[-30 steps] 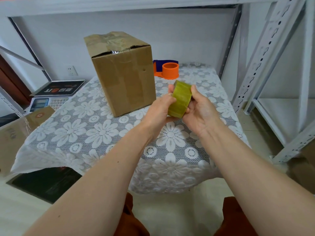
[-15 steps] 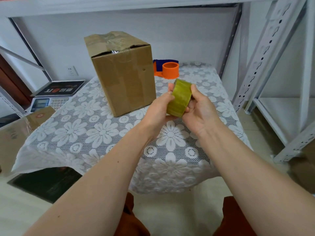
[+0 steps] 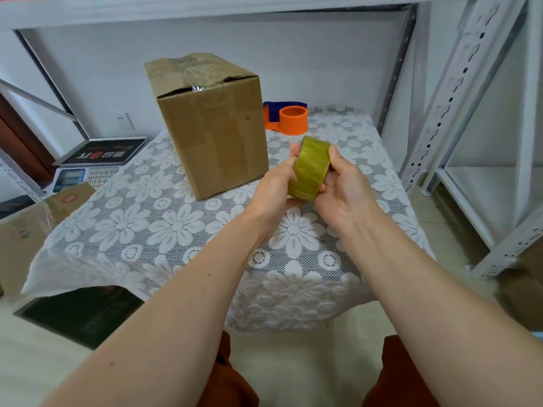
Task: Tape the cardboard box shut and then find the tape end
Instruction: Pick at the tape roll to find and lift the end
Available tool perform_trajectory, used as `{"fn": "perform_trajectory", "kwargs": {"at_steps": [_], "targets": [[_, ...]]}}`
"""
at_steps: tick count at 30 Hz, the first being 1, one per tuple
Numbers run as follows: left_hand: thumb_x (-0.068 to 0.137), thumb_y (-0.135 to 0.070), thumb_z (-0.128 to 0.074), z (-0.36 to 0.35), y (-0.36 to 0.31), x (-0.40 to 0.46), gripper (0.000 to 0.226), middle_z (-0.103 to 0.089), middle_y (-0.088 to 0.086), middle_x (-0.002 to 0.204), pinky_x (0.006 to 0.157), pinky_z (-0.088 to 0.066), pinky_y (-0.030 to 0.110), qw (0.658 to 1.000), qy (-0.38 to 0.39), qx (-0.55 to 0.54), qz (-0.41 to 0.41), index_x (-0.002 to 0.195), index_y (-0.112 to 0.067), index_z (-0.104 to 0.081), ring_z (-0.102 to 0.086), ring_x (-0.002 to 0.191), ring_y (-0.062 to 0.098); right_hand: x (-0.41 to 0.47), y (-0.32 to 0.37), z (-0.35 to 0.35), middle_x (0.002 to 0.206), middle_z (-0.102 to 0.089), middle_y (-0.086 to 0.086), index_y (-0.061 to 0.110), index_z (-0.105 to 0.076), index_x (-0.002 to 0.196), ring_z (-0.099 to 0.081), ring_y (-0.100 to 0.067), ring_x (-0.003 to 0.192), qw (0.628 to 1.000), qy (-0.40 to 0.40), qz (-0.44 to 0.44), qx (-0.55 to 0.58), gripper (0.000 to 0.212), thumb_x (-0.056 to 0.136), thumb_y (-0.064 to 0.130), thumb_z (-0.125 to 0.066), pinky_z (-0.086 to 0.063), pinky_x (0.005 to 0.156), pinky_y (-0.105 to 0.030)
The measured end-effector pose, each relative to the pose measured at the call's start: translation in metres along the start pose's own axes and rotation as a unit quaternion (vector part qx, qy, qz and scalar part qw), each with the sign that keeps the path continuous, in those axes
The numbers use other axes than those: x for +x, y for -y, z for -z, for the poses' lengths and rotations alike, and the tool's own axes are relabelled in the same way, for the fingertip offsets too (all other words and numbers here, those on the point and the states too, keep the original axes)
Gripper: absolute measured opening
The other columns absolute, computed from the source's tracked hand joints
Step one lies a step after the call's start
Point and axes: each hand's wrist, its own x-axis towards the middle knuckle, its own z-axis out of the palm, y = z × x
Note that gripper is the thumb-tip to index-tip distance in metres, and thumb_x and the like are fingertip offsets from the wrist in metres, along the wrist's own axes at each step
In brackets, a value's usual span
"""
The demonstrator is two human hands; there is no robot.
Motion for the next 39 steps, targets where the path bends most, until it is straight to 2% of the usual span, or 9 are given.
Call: {"fn": "perform_trajectory", "kwargs": {"at_steps": [3,6,9,14,19,23,29,35,39], "targets": [[0.089,-0.023,-0.04,-0.0006,0.0001,0.0004,0.029,-0.068,0.013,0.099,0.1,-0.048,0.051,1.0,0.0,-0.007,-0.003,0.104,-0.018,-0.064,-0.062,0.1,0.025,0.0007,0.0009,0.0002,0.092,-0.075,-0.01,0.006,-0.064,0.105,-0.073,-0.02,0.086,1.0,-0.002,0.0,0.013,0.04,0.103,0.032,-0.033,-0.057,0.077,-0.04],[0.099,-0.022,-0.033,0.0001,0.003,0.0017,0.03,-0.068,0.014,0.103,0.1,-0.047,0.051,1.0,-0.005,0.0,0.0,0.107,-0.02,-0.062,-0.063,0.101,0.024,0.0007,0.001,0.0003,0.092,-0.075,-0.011,0.005,-0.063,0.11,-0.073,-0.021,0.086,1.0,-0.007,-0.003,0.023,0.039,0.103,0.032,-0.034,-0.058,0.077,-0.041],[0.094,-0.023,-0.034,-0.0005,0.0035,0.0004,0.033,-0.071,0.006,0.091,0.096,-0.05,0.045,1.0,0.013,0.015,-0.012,0.111,-0.02,-0.063,-0.064,0.096,0.02,-0.0003,-0.0003,0.0011,0.09,-0.076,-0.01,0.004,-0.06,0.115,-0.073,-0.02,0.084,1.0,-0.008,-0.007,0.016,0.041,0.103,0.032,-0.033,-0.059,0.073,-0.038],[0.073,-0.03,-0.043,-0.0017,0.0017,-0.0017,0.032,-0.071,0.002,0.084,0.096,-0.051,0.046,0.999,0.015,0.024,-0.022,0.095,-0.024,-0.066,-0.065,0.09,0.017,-0.001,-0.0007,0.0011,0.091,-0.076,-0.011,0.003,-0.058,0.122,-0.073,-0.02,0.086,1.0,-0.008,0.0,0.018,0.041,0.103,0.031,-0.034,-0.06,0.076,-0.037],[0.093,-0.024,-0.04,-0.0014,0.0044,-0.0005,0.025,-0.071,0.003,0.088,0.101,-0.047,0.05,0.999,0.026,0.019,-0.02,0.102,-0.023,-0.064,-0.064,0.095,0.018,-0.0021,0.0,0.0018,0.095,-0.075,-0.012,0.002,-0.057,0.124,-0.073,-0.021,0.088,1.0,-0.006,-0.003,0.014,0.043,0.102,0.032,-0.035,-0.059,0.075,-0.037],[0.08,-0.026,-0.042,-0.0052,0.0059,0.0,0.034,-0.068,0.008,0.09,0.099,-0.049,0.048,0.999,0.033,0.022,-0.018,0.107,-0.018,-0.061,-0.063,0.095,0.021,-0.0028,0.0012,0.005,0.098,-0.074,-0.011,0.003,-0.056,0.126,-0.072,-0.02,0.09,1.0,-0.007,-0.004,0.008,0.045,0.103,0.033,-0.033,-0.058,0.079,-0.038],[0.074,-0.024,-0.044,-0.0055,0.006,0.0007,0.036,-0.069,0.006,0.092,0.099,-0.049,0.048,0.999,0.045,0.008,-0.013,0.102,-0.024,-0.065,-0.063,0.095,0.02,-0.0038,0.0032,0.007,0.101,-0.073,-0.012,0.003,-0.057,0.123,-0.07,-0.023,0.096,1.0,-0.008,0.004,-0.004,0.044,0.102,0.033,-0.033,-0.056,0.083,-0.04],[0.094,-0.024,-0.039,-0.0019,0.0064,0.0028,0.028,-0.071,0.003,0.091,0.103,-0.045,0.052,0.999,0.044,0.015,-0.003,0.109,-0.026,-0.063,-0.063,0.097,0.019,-0.0029,0.0022,0.0057,0.098,-0.074,-0.012,0.004,-0.059,0.119,-0.072,-0.022,0.09,1.0,-0.009,0.001,0.007,0.041,0.102,0.033,-0.035,-0.057,0.078,-0.04],[0.089,-0.019,-0.038,-0.0029,0.0055,0.0012,0.032,-0.07,0.002,0.09,0.101,-0.047,0.051,0.998,0.048,0.023,-0.02,0.105,-0.029,-0.064,-0.063,0.095,0.018,-0.0013,0.0009,0.0052,0.097,-0.074,-0.012,0.003,-0.059,0.119,-0.071,-0.022,0.092,1.0,-0.011,0.005,0.001,0.042,0.102,0.033,-0.034,-0.056,0.082,-0.041]]}}
